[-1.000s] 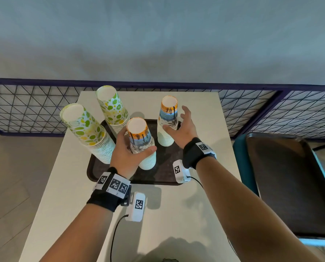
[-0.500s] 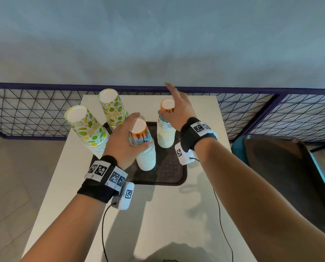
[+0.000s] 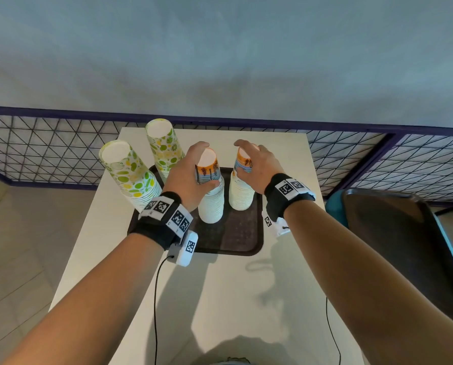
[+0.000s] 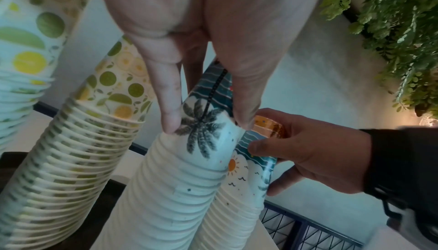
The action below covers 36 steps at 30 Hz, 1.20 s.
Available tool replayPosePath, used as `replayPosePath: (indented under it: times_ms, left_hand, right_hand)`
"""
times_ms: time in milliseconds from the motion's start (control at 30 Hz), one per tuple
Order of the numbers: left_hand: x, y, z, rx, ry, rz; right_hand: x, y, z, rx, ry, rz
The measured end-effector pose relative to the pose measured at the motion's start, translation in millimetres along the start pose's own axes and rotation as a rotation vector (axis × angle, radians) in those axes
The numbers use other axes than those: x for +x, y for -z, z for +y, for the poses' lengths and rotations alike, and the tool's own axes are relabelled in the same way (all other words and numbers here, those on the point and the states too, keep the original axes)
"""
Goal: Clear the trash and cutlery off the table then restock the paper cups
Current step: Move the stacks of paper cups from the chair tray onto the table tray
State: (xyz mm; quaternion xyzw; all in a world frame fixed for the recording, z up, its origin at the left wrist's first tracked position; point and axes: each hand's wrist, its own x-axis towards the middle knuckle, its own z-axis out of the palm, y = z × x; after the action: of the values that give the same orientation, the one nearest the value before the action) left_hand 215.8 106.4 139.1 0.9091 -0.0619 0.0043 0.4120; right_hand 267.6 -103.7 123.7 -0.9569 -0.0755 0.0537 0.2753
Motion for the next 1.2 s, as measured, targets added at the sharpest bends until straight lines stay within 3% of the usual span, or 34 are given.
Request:
replayPosePath:
  times_ms: [400, 633, 733, 900, 1033, 1200]
  left_hand:
    - [19, -1, 3, 0.05, -0.04, -0.021]
    - [14, 10, 15, -0.035, 0.023, -0.06]
    - [2, 27, 20, -0.039, 0.015, 0.011]
    - [-22, 75, 15, -0.006, -0.053, 0.295]
    - [-29, 112, -6, 0.16, -0.066, 0.501]
    - [-21, 129, -49, 0.275, 0.191, 0.356]
  right_hand:
    - [-30, 0, 10, -0.017, -0.038, 0.013]
    - [-33, 10, 1, 0.007, -0.067, -0.022]
    - [-34, 22, -9, 0.048, -0.039, 0.078]
    - [-21, 45, -70, 0.071, 0.094, 0.3]
    - [-5, 47, -140, -0.043, 0.214, 0.23]
    - [31, 20, -209, -0.363, 0.232, 0.02]
